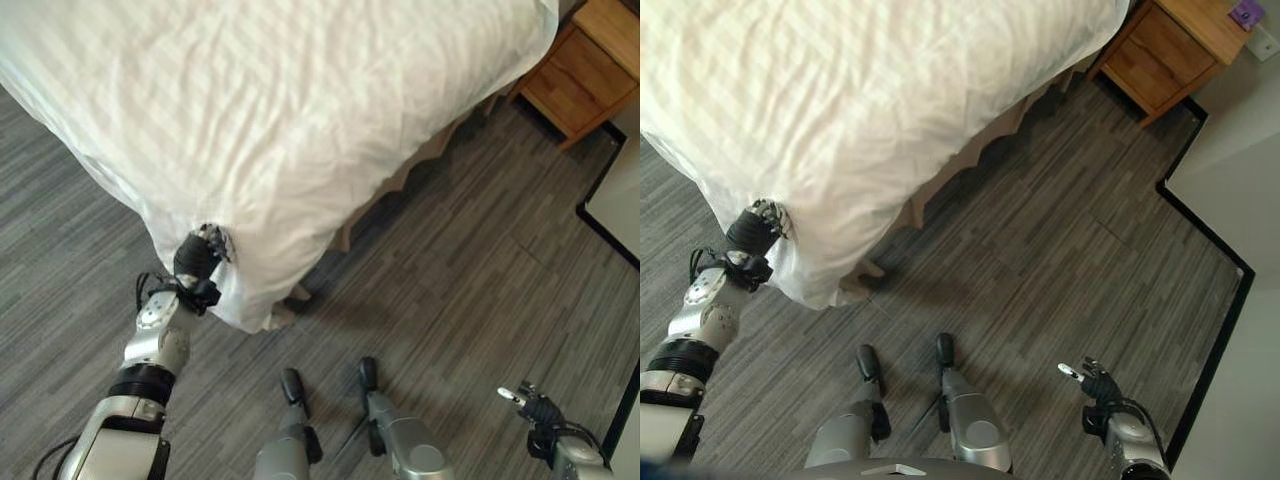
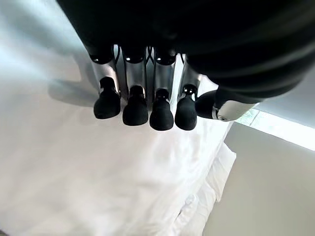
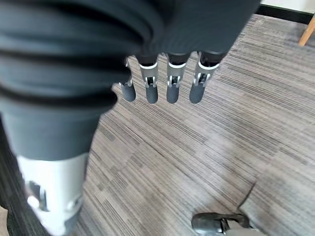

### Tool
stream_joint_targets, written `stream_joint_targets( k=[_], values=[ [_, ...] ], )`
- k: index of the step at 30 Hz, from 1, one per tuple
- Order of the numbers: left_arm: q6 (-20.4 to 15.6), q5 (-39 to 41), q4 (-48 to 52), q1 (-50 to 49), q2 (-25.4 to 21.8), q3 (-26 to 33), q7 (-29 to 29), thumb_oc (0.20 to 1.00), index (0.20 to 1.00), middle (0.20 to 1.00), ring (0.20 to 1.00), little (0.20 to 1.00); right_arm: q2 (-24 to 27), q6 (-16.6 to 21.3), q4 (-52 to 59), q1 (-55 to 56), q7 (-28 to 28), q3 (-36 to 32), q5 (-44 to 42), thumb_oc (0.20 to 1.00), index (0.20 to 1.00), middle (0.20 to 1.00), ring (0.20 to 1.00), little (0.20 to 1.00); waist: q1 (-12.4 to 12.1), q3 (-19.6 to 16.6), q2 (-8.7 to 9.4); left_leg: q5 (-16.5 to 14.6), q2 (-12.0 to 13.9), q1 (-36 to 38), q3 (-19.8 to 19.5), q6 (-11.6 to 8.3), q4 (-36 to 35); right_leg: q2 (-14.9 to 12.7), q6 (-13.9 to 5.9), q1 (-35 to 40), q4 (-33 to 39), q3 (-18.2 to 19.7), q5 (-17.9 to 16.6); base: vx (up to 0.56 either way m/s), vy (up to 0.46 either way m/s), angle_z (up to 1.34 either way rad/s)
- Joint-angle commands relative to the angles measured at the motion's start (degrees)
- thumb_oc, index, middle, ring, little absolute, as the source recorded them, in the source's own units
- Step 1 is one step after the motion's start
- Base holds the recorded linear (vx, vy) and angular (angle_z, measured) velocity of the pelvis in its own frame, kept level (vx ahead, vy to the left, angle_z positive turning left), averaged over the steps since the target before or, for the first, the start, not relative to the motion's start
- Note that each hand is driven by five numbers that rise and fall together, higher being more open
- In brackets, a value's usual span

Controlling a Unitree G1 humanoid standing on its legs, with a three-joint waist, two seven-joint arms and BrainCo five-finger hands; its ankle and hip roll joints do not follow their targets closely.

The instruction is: Making the bed.

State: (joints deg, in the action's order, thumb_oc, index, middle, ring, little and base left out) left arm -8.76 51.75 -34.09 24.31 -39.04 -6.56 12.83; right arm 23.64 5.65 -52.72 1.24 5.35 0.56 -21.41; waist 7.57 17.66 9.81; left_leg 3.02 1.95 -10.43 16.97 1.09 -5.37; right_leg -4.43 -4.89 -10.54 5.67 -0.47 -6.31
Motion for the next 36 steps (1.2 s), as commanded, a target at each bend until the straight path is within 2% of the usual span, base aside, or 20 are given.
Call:
stream_joint_targets(
  k=[1, 5, 6, 8, 10, 14, 15, 16, 17, 26, 31, 33, 36],
  values=[
    [-3.4, 3.1, -0.2, 6.5, -1.7, -2.9, 1.7, 0.200, 0.200, 0.200, 0.200, 0.200, 3.4, 1.3, -0.6, -1.4, 0.2, 0.4, -1.5, 1.000, 1.000, 1.000, 1.000, 1.000, 0.0, -1.4, -0.64, 2.8, 3.3, -2.6, -2.7, -3.46, 2.4, -3.3, -4.63, -0.8, -3.1, -0.5, -0.7, -0.03, -0.015, 0.05],
    [-3.3, 2.7, -1.8, 8.5, -2.7, -4.0, 1.3, 0.200, 0.200, 0.200, 0.200, 0.200, 3.7, 1.4, 1.3, -2.0, 0.6, 1.1, -2.3, 1.000, 1.000, 1.000, 1.000, 1.000, 0.3, -0.7, 0.32, 3.0, 3.6, -3.9, -2.9, -3.54, 3.0, -3.0, -4.66, -1.7, -3.3, -0.7, -1.1, -0.03, -0.028, 0.05],
    [-3.0, 2.8, -4.4, 9.9, -2.9, -4.1, 1.0, 0.200, 0.200, 0.200, 0.200, 0.200, 3.9, 1.7, 4.1, -2.1, 0.9, 1.4, -3.2, 1.000, 1.000, 1.000, 1.000, 1.000, 0.8, -0.1, 1.44, 3.1, 3.8, -4.8, -3.0, -3.63, 3.2, -2.8, -4.75, -2.4, -3.2, -0.8, -1.7, -0.03, -0.042, 0.01],
    [-2.8, 2.9, -6.2, 10.7, -2.7, -4.1, 0.9, 0.200, 0.200, 0.200, 0.200, 0.200, 3.9, 1.8, 4.3, -2.3, 0.7, 1.5, -3.6, 1.000, 1.000, 1.000, 1.000, 1.000, 0.9, 0.0, 1.86, 3.2, 4.0, -5.4, -3.1, -3.68, 3.4, -2.7, -4.76, -2.8, -3.2, -0.8, -1.8, -0.03, -0.036, 0.03],
    [-2.2, 2.0, -11.4, 13.3, -2.5, -4.2, 0.1, 0.200, 0.200, 0.200, 0.200, 0.200, 3.7, 2.1, 7.1, -2.9, 0.6, 2.7, -4.8, 1.000, 1.000, 1.000, 1.000, 1.000, 1.6, 0.7, 3.59, 3.5, 4.5, -7.3, -3.0, -3.87, 3.6, -2.3, -4.75, -4.4, -2.9, -0.6, -2.7, -0.05, -0.044, 0.03],
    [-1.8, 1.9, -14.8, 14.6, -1.9, -3.4, -0.4, 0.200, 0.200, 0.200, 0.200, 0.200, 3.2, 2.2, 9.2, -3.3, 0.2, 3.4, -5.6, 1.000, 1.000, 1.000, 1.000, 1.000, 2.1, 1.3, 4.89, 3.6, 4.9, -9.4, -3.1, -3.98, 4.2, -2.1, -4.69, -5.9, -2.9, -0.7, -3.1, -0.04, -0.027, 0.10],
    [-1.6, 3.0, -16.9, 14.5, -0.7, -1.5, -0.5, 0.200, 0.200, 0.200, 0.200, 0.200, 2.7, 2.5, 10.5, -3.3, 0.3, 3.8, -6.2, 1.000, 1.000, 1.000, 1.000, 1.000, 2.4, 1.8, 5.94, 3.7, 5.1, -10.3, -3.2, -4.06, 4.4, -1.9, -4.69, -6.6, -2.7, -0.6, -3.4, -0.02, -0.015, 0.08],
    [-1.6, 3.0, -16.9, 14.4, -0.7, -1.5, -0.5, 0.200, 0.200, 0.200, 0.200, 0.200, 2.7, 2.5, 10.5, -3.3, 0.3, 3.8, -6.2, 1.000, 1.000, 1.000, 1.000, 1.000, 2.5, 1.7, 5.93, 3.6, 5.1, -10.4, -3.2, -4.06, 4.4, -1.9, -4.69, -6.7, -2.7, -0.6, -3.4, -0.03, -0.029, 0.02],
    [-1.5, 3.8, -18.8, 13.7, 0.5, 0.8, -0.9, 0.200, 0.200, 0.200, 0.200, 0.200, 2.3, 2.8, 12.1, -2.9, -0.1, 3.6, -6.7, 1.000, 1.000, 1.000, 1.000, 1.000, 2.7, 2.3, 6.86, 3.6, 5.2, -11.3, -3.3, -4.05, 4.5, -1.7, -4.64, -7.3, -2.5, -0.6, -3.7, 0.00, 0.000, 0.00],
    [-2.4, 8.5, -27.6, 10.8, 4.3, 11.3, -3.3, 0.200, 0.200, 0.200, 0.200, 0.200, -0.3, 3.9, 13.1, -2.9, -2.0, 3.7, -7.3, 1.000, 1.000, 1.000, 1.000, 1.000, 2.6, 4.7, 10.24, 3.1, 5.9, -14.7, -4.1, -4.32, 5.8, -1.0, -4.23, -9.2, -2.2, -1.4, -3.6, -0.01, -0.042, 0.01],
    [-3.4, 9.2, -28.9, 8.0, 5.1, 15.3, -4.2, 0.200, 0.200, 0.200, 0.200, 0.200, -1.0, 4.6, 13.0, -3.2, -2.7, 3.7, -8.0, 1.000, 1.000, 1.000, 1.000, 1.000, 1.9, 5.6, 11.31, 2.9, 5.9, -14.8, -4.6, -4.29, 5.7, -0.7, -4.09, -9.3, -2.1, -1.7, -3.6, 0.01, -0.033, -0.01],
    [-3.7, 9.2, -29.0, 7.4, 5.0, 15.9, -4.5, 0.200, 0.200, 0.200, 0.200, 0.200, -1.2, 4.8, 13.0, -3.2, -2.9, 3.7, -8.1, 1.000, 1.000, 1.000, 1.000, 1.000, 1.7, 5.7, 11.33, 2.9, 5.9, -14.7, -4.6, -4.28, 5.6, -0.7, -4.07, -9.2, -2.1, -1.7, -3.6, 0.00, 0.000, 0.00],
    [-4.4, 11.0, -29.3, 3.1, 5.7, 20.4, -5.2, 0.200, 0.200, 0.200, 0.200, 0.200, -2.0, 5.0, 12.2, -2.6, -3.0, 3.4, -8.4, 1.000, 1.000, 1.000, 1.000, 1.000, 0.8, 5.9, 10.76, 2.7, 5.6, -13.7, -4.8, -4.18, 5.2, -0.7, -3.97, -8.5, -2.2, -1.9, -3.1, 0.01, -0.003, -0.01]
  ],
)
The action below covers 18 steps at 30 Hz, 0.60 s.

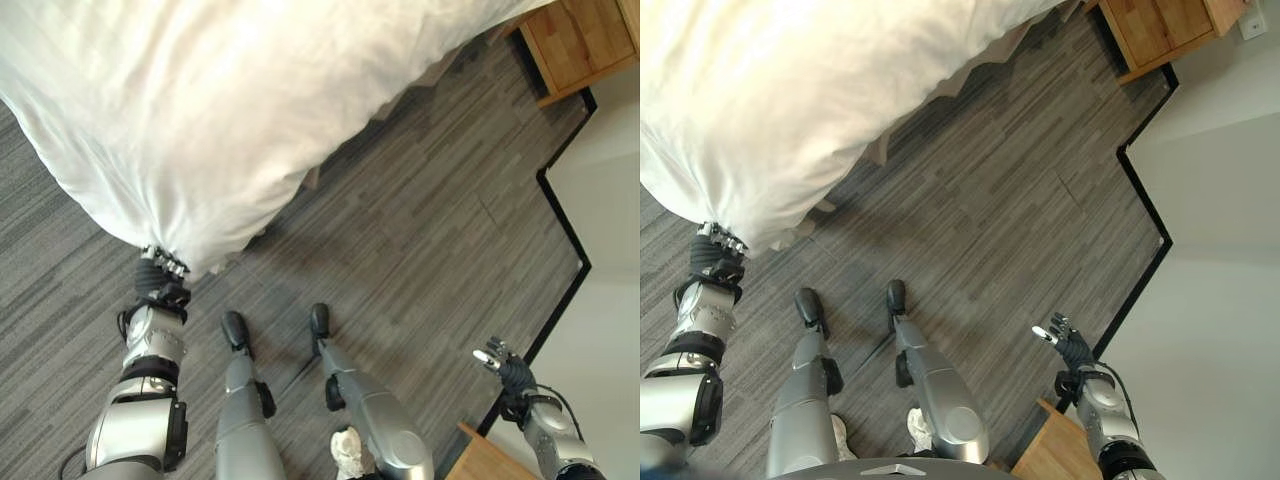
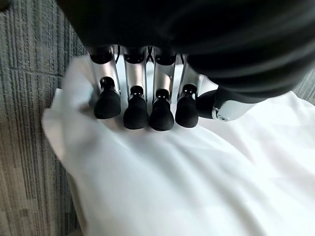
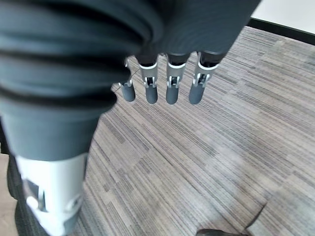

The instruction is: Making the bed.

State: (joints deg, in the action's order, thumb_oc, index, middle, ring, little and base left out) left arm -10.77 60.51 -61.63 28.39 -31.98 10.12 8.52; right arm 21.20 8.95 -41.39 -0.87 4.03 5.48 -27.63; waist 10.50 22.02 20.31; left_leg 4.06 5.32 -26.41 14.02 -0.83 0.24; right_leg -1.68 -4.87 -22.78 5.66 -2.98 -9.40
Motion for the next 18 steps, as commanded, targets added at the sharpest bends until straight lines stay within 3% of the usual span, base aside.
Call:
stream_joint_targets(
  k=[1, 6, 10, 12, 13, 16, 17, 18],
  values=[
    [-2.9, 2.9, -2.0, -2.9, -1.0, 6.0, -1.3, 0.200, 0.200, 0.200, 0.200, 0.200, 0.2, 1.6, 0.3, -0.2, -1.7, -1.6, -1.8, 1.000, 1.000, 1.000, 1.000, 1.000, -2.6, 1.5, -0.15, 1.5, 2.1, 2.8, -1.9, -2.17, -0.4, -3.5, -3.96, 4.1, -2.2, 0.6, 0.3, 0.03, 0.010, 0.00],
    [-4.7, 4.6, -3.0, -10.3, 1.8, 12.2, -3.2, 0.200, 0.200, 0.200, 0.200, 0.200, -0.4, 1.7, -3.0, 1.0, -2.4, -2.5, -1.0, 1.000, 1.000, 1.000, 1.000, 1.000, -4.4, 0.7, -2.27, 0.9, 1.6, 4.5, -2.0, -1.91, -0.4, -4.0, -3.87, 5.4, -2.9, 0.4, 1.3, 0.02, 0.019, 0.00],
    [-6.9, 10.4, -3.5, -19.1, 6.8, 19.7, -3.2, 0.200, 0.200, 0.200, 0.200, 0.200, -1.1, 1.6, -8.3, 3.1, -3.4, -5.5, -0.4, 1.000, 1.000, 1.000, 1.000, 1.000, -7.4, -1.7, -5.87, 0.6, 0.8, 7.5, -2.9, -1.70, -1.1, -4.9, -3.59, 8.1, -4.7, -0.6, 3.8, 0.08, -0.015, 0.04],
    [-6.9, 11.1, -3.9, -20.3, 7.3, 20.4, -2.9, 0.200, 0.200, 0.200, 0.200, 0.200, -1.3, 1.5, -9.4, 3.5, -3.3, -5.9, -0.4, 1.000, 1.000, 1.000, 1.000, 1.000, -7.9, -2.5, -6.66, 0.5, 0.7, 8.5, -3.2, -1.69, -1.3, -5.0, -3.54, 8.9, -5.0, -0.9, 4.4, 0.09, 0.001, 0.17],
    [-7.6, 10.4, -3.6, -22.9, 7.7, 21.0, -2.9, 0.200, 0.200, 0.200, 0.200, 0.200, -1.1, 1.1, -11.4, 4.5, -3.4, -6.7, 0.6, 1.000, 1.000, 1.000, 1.000, 1.000, -8.9, -4.1, -8.56, 0.5, 0.2, 10.7, -3.7, -1.63, -2.0, -5.4, -3.30, 10.6, -5.7, -1.3, 5.4, 0.14, 0.021, 0.27],
    [-8.4, 5.5, 0.1, -25.6, 8.4, 17.7, -3.8, 0.200, 0.200, 0.200, 0.200, 0.200, -0.2, 0.6, -14.4, 4.4, -3.5, -7.8, 1.7, 1.000, 1.000, 1.000, 1.000, 1.000, -9.8, -5.7, -10.86, 0.8, -0.4, 12.9, -4.2, -1.50, -2.6, -5.7, -3.19, 12.8, -6.0, -1.8, 5.9, 0.07, 0.029, 0.24],
    [-8.4, 0.7, 4.0, -27.9, 8.7, 14.8, -4.1, 0.555, 0.555, 0.555, 0.555, 0.555, 0.9, 0.2, -14.7, 4.5, -3.6, -8.8, 3.1, 1.000, 1.000, 1.000, 1.000, 1.000, -10.2, -7.6, -12.76, 0.9, -0.8, 14.8, -4.4, -1.37, -2.9, -6.1, -3.13, 14.5, -5.9, -2.1, 6.3, 0.12, 0.045, 0.22],
    [-8.9, -2.6, 7.0, -29.3, 8.7, 13.2, -5.2, 1.000, 1.000, 1.000, 1.000, 1.000, 1.5, 0.1, -15.5, 4.4, -3.6, -9.7, 3.2, 1.000, 1.000, 1.000, 1.000, 1.000, -10.3, -8.5, -13.66, 0.6, -1.1, 16.6, -4.4, -1.34, -3.2, -6.4, -3.25, 16.1, -6.0, -2.4, 6.4, 0.12, 0.031, 0.28]
  ],
)
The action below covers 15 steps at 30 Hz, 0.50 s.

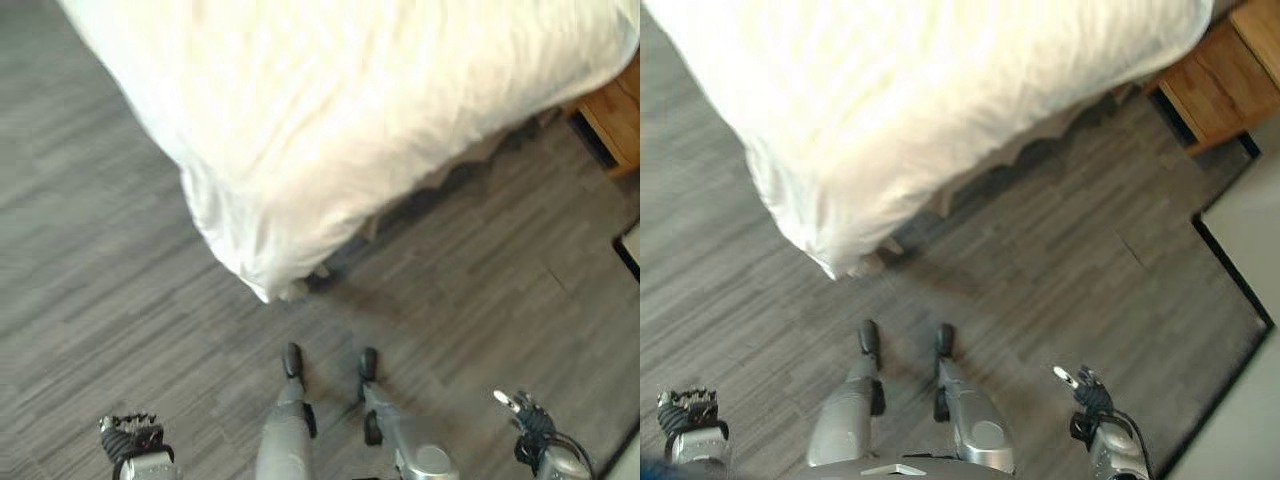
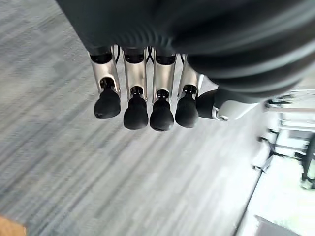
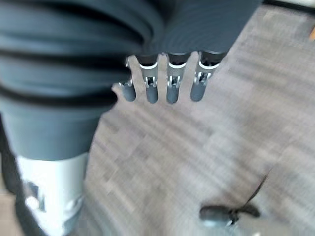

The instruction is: Making the bed.

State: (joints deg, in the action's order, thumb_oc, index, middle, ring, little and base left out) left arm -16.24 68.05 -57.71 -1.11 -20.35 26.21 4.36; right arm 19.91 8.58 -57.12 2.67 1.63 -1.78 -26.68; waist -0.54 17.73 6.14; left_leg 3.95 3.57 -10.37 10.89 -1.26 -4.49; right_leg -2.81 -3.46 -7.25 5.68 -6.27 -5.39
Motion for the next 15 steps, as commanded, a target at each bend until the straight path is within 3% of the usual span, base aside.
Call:
stream_joint_targets(
  k=[1, 6, 15],
  values=[
    [-3.5, -15.4, 8.2, -1.1, -2.5, -5.8, -2.7, 1.000, 1.000, 1.000, 1.000, 1.000, 3.6, 0.5, 0.2, 0.2, -1.6, -3.7, 2.2, 1.000, 1.000, 1.000, 1.000, 1.000, 0.9, -6.4, -0.87, 0.5, 0.4, 2.6, -1.4, -0.77, 1.2, -5.7, -4.82, 2.4, -6.1, 0.9, 2.6, 0.06, -0.004, 0.17],
    [-3.0, -19.6, 17.7, -2.7, 1.0, -10.0, -4.3, 1.000, 1.000, 1.000, 1.000, 1.000, 4.0, 0.2, 1.7, 0.6, -2.5, -6.1, 2.2, 1.000, 1.000, 1.000, 1.000, 1.000, 1.8, -11.4, -3.10, -0.4, 0.0, 7.4, -0.8, -0.28, 1.1, -6.5, -5.08, 6.1, -6.4, 1.2, 2.5, 0.08, -0.013, 0.00],
    [-2.3, -20.7, 24.9, -2.3, 4.8, -15.6, -4.6, 1.000, 1.000, 1.000, 1.000, 1.000, 3.3, 0.3, 2.8, 3.0, -4.8, -9.1, 1.0, 1.000, 1.000, 1.000, 1.000, 1.000, 5.2, -16.4, -4.87, -2.0, -0.2, 13.1, 2.1, 0.00, 0.0, -7.2, -5.79, 9.0, -5.8, 3.8, 2.3, 0.06, -0.006, -0.17]
  ],
)
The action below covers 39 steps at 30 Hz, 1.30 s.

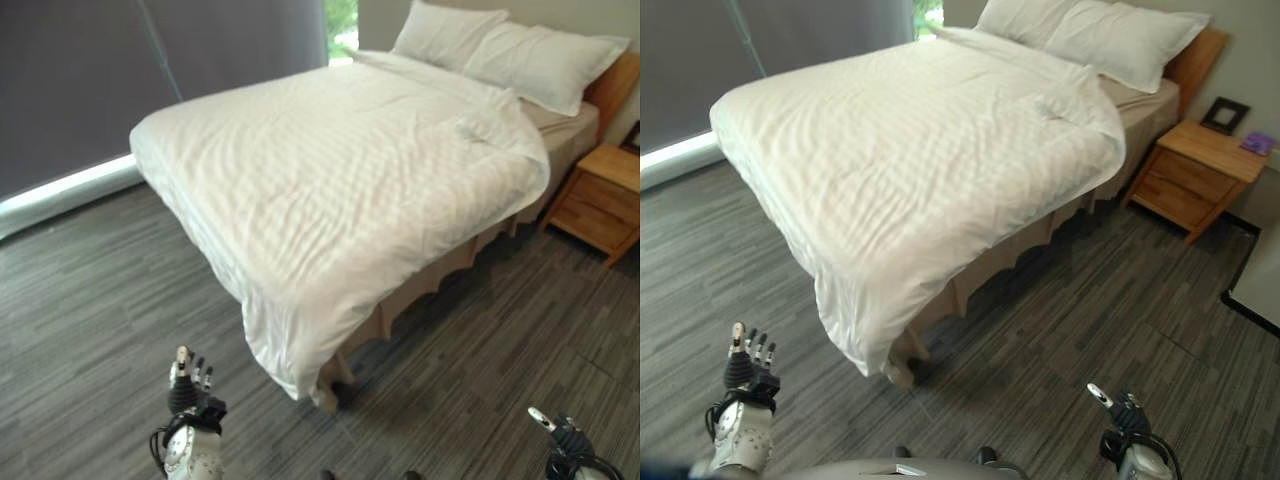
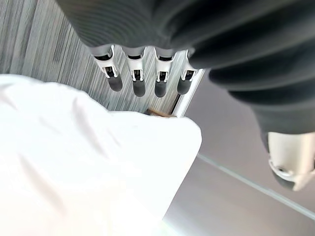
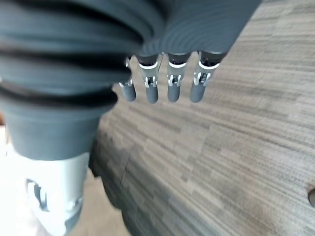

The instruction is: Making the bed.

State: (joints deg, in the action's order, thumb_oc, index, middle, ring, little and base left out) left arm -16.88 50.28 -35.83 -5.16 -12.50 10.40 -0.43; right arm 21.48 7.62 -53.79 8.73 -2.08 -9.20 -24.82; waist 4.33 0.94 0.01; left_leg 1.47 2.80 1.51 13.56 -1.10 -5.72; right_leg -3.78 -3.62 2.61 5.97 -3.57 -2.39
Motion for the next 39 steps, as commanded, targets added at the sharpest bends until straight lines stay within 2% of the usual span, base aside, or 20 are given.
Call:
stream_joint_targets(
  k=[1, 8, 9, 11, 13, 15, 16, 17, 18, 19, 21, 22, 23, 24, 25, 26, 30, 31, 34, 39],
  values=[
    [-1.7, -3.0, 3.1, 1.8, -3.0, 0.2, 0.2, 1.000, 1.000, 1.000, 1.000, 1.000, 1.8, 1.2, -0.5, -3.1, -1.1, -1.7, -0.9, 1.000, 1.000, 1.000, 1.000, 1.000, 0.3, 0.4, 1.26, 0.5, 0.5, 1.2, -0.6, -0.16, 1.2, -6.3, -5.64, -0.8, -6.1, 1.1, -0.7, 0.03, 0.005, -0.14],
    [-2.4, -0.5, 7.2, 1.9, -1.9, 1.6, 1.9, 1.000, 1.000, 1.000, 1.000, 1.000, 0.9, 2.1, 5.1, 1.0, -1.2, -5.8, -2.2, 1.000, 1.000, 1.000, 1.000, 1.000, 4.4, 0.4, 0.66, -0.3, 0.3, 2.5, 2.5, -0.16, 0.8, -6.8, -6.71, -2.8, -7.0, 4.7, -3.1, -0.03, 0.031, -0.22],
    [-3.9, 0.5, 8.8, 1.7, -1.8, 3.2, 0.5, 1.000, 1.000, 1.000, 1.000, 1.000, 0.5, 3.3, 11.3, 1.2, -2.1, -6.1, -2.7, 1.000, 1.000, 1.000, 1.000, 1.000, 6.7, 2.1, 0.55, -0.5, 0.3, 2.2, 6.4, -0.28, 0.7, -6.9, -8.52, -6.7, -7.5, 7.6, -8.0, -0.22, 0.016, -0.47],
    [-4.6, 1.0, 9.0, 1.8, -2.0, 3.5, -0.5, 1.000, 1.000, 1.000, 1.000, 1.000, 0.0, 3.5, 14.0, 1.1, -2.7, -6.0, -2.7, 1.000, 1.000, 1.000, 1.000, 1.000, 6.9, 2.7, 0.28, -0.3, 0.7, 1.7, 8.7, -0.56, 0.7, -6.8, -9.08, -9.0, -8.0, 9.0, -9.7, -0.23, 0.013, -1.32],
    [-6.0, 2.2, 9.6, 3.3, -2.9, 5.8, -4.0, 1.000, 1.000, 1.000, 1.000, 1.000, -1.7, 4.6, 23.5, 1.3, -3.8, -3.8, -1.4, 1.000, 1.000, 1.000, 1.000, 1.000, 6.6, 5.5, -1.47, 1.0, 3.1, 1.4, 13.7, -0.79, 0.7, -8.7, -7.75, -11.5, -14.7, -1.9, -6.0, -0.23, 0.018, -1.03],
    [-6.1, 3.5, 10.6, 3.6, -2.6, 7.7, -5.0, 1.000, 1.000, 1.000, 1.000, 1.000, -3.0, 4.6, 26.5, 1.3, -3.8, -2.3, -1.0, 1.000, 1.000, 1.000, 1.000, 1.000, 5.5, 6.0, -1.91, 0.5, 4.0, 2.2, 15.4, -0.63, 1.0, -10.0, -6.78, -9.7, -22.1, -7.7, -1.2, -0.09, -0.026, -1.18],
    [-6.0, 3.5, 10.7, 3.5, -2.6, 7.8, -5.1, 1.000, 1.000, 1.000, 1.000, 1.000, -3.1, 4.5, 26.7, 1.4, -3.8, -2.3, -1.0, 1.000, 1.000, 1.000, 1.000, 1.000, 5.6, 6.1, -1.73, 0.3, 3.9, 2.4, 15.4, -0.64, 1.0, -10.2, -6.84, -9.8, -22.8, -7.6, -0.6, -0.20, -0.143, -1.80],
    [-6.1, 2.6, 12.8, 1.8, -2.5, 9.7, -5.1, 1.000, 1.000, 1.000, 1.000, 1.000, -3.0, 4.3, 28.7, 1.9, -2.8, -1.3, 0.9, 1.000, 1.000, 1.000, 1.000, 1.000, 4.0, 6.0, -1.26, 1.7, 4.4, 1.7, 17.7, -0.25, 1.3, -10.4, -6.76, -7.9, -28.3, -11.1, 0.0, -0.19, -0.211, -1.48],
    [-6.4, 0.6, 13.3, -0.2, -2.3, 11.0, -5.6, 1.000, 1.000, 1.000, 1.000, 1.000, -2.4, 4.4, 29.2, 1.6, -3.1, -1.0, 2.0, 1.000, 1.000, 1.000, 1.000, 1.000, 2.5, 6.0, -0.61, 2.4, 5.0, 0.6, 19.1, -0.60, 1.7, -11.0, -6.69, -7.1, -27.7, -13.3, 0.4, -0.28, -0.364, -0.65],
    [-6.0, 1.9, 13.3, -0.1, -1.5, 11.6, -5.1, 1.000, 1.000, 1.000, 1.000, 1.000, -2.7, 4.7, 30.7, 1.4, -2.3, -0.1, 2.0, 1.000, 1.000, 1.000, 1.000, 1.000, 1.1, 5.7, 0.12, 3.9, 6.1, 0.2, 20.2, -1.96, 2.2, -10.2, -5.40, -5.1, -21.1, -15.1, 3.4, -0.21, -0.409, -0.69],
    [-6.1, 2.6, 11.1, 0.1, -1.7, 11.6, -4.2, 1.000, 1.000, 1.000, 1.000, 1.000, -1.8, 5.0, 32.0, 1.6, -0.7, 1.4, -0.1, 1.000, 1.000, 1.000, 1.000, 1.000, 0.2, 5.5, 1.15, 6.0, 8.9, -2.9, 20.3, -4.80, 6.1, -6.6, -3.61, -1.3, -11.7, -13.0, 5.8, -0.13, -0.430, -0.54],
    [-6.1, 2.7, 11.0, 0.1, -1.8, 11.6, -4.1, 1.000, 1.000, 1.000, 1.000, 1.000, -1.7, 5.0, 32.0, 1.6, -0.6, 1.4, -0.3, 1.000, 1.000, 1.000, 1.000, 1.000, 0.2, 5.5, 1.04, 6.0, 9.5, -3.2, 20.2, -5.16, 6.7, -6.2, -3.27, -1.0, -11.1, -13.1, 5.7, -0.09, -0.480, -0.15],
    [-6.4, 3.9, 10.3, 0.2, -1.4, 11.5, -3.9, 1.000, 1.000, 1.000, 1.000, 1.000, -0.1, 5.9, 33.5, 0.8, -0.3, 2.2, -1.0, 1.000, 1.000, 1.000, 1.000, 1.000, -1.0, 6.8, 1.77, 9.4, 13.7, -7.5, 16.8, -8.34, 15.6, -4.4, -1.75, 0.2, -9.6, -12.3, 6.6, -0.20, -0.347, -0.08],
    [-6.8, 4.1, 10.8, -0.8, -0.9, 11.7, -3.8, 1.000, 1.000, 1.000, 1.000, 1.000, 1.8, 6.0, 34.7, -0.1, -0.5, 2.7, 0.0, 1.000, 1.000, 1.000, 1.000, 1.000, -2.5, 8.3, 1.58, 11.2, 13.0, -9.5, 8.8, -7.81, 19.9, -3.6, -0.48, -0.6, -9.9, -11.1, 5.9, -0.20, -0.328, -0.22],
    [-6.8, 4.1, 10.8, -0.8, -0.8, 11.7, -3.8, 1.000, 1.000, 1.000, 1.000, 1.000, 1.9, 6.0, 34.7, -0.1, -0.5, 2.7, 0.0, 1.000, 1.000, 1.000, 1.000, 1.000, -2.3, 8.3, 1.39, 11.0, 13.2, -9.9, 8.4, -7.89, 20.4, -3.4, -0.41, -0.6, -10.0, -11.3, 6.0, -0.29, -0.145, -0.54],
    [-7.2, 6.0, 11.4, -2.7, 1.2, 12.3, -3.3, 1.000, 1.000, 1.000, 1.000, 1.000, 2.6, 6.1, 35.5, -1.7, -0.9, 2.3, -0.8, 1.000, 1.000, 1.000, 1.000, 1.000, -4.5, 8.9, 2.76, 9.7, 8.7, -11.1, -5.3, -6.98, 24.0, -4.5, -0.56, -1.3, -9.2, -8.3, 4.3, -0.16, -0.157, -0.82],
    [-7.2, 5.0, 11.8, -4.2, 1.7, 12.4, -3.3, 1.000, 1.000, 1.000, 1.000, 1.000, 1.1, 6.7, 35.5, -1.5, -0.6, 1.3, -3.2, 1.000, 1.000, 1.000, 1.000, 1.000, -5.1, 6.7, 3.16, 6.4, 6.3, -7.6, -8.6, -5.12, 20.3, -3.6, -1.07, -0.8, -7.7, -5.7, 3.4, -0.03, -0.113, -0.92],
    [-7.8, 5.7, 12.9, -4.2, 2.1, 11.4, -3.2, 1.000, 1.000, 1.000, 1.000, 1.000, 1.0, 7.2, 36.8, -1.4, -0.9, 1.5, -2.6, 1.000, 1.000, 1.000, 1.000, 1.000, -5.1, 5.8, 2.06, 2.9, 2.9, -4.7, -10.1, -3.06, 14.5, -2.3, -0.87, -1.1, -8.7, -5.0, 3.7, -0.02, -0.004, -0.28],
    [-7.4, 6.3, 12.3, -1.5, 1.8, 9.3, -3.8, 1.000, 1.000, 1.000, 1.000, 1.000, -0.1, 7.0, 38.1, -1.0, -2.0, 1.5, -2.6, 1.000, 1.000, 1.000, 1.000, 1.000, -3.2, 3.8, 0.50, 1.7, 1.4, 0.9, -8.5, -1.93, 6.1, -1.3, -1.01, -1.1, -9.1, -5.1, 4.5, -0.02, 0.043, -0.28],
    [-7.2, 4.7, 16.0, 0.4, 1.5, 7.0, -4.2, 1.000, 1.000, 1.000, 1.000, 1.000, -2.7, 6.8, 39.2, 0.5, -2.3, 2.1, -3.6, 1.000, 1.000, 1.000, 1.000, 1.000, -1.0, 1.9, -0.33, 0.0, 0.3, 3.1, -8.7, -0.82, 3.8, -1.9, -1.76, -0.7, -9.0, -4.3, 3.9, -0.03, 0.066, 0.02]
  ],
)
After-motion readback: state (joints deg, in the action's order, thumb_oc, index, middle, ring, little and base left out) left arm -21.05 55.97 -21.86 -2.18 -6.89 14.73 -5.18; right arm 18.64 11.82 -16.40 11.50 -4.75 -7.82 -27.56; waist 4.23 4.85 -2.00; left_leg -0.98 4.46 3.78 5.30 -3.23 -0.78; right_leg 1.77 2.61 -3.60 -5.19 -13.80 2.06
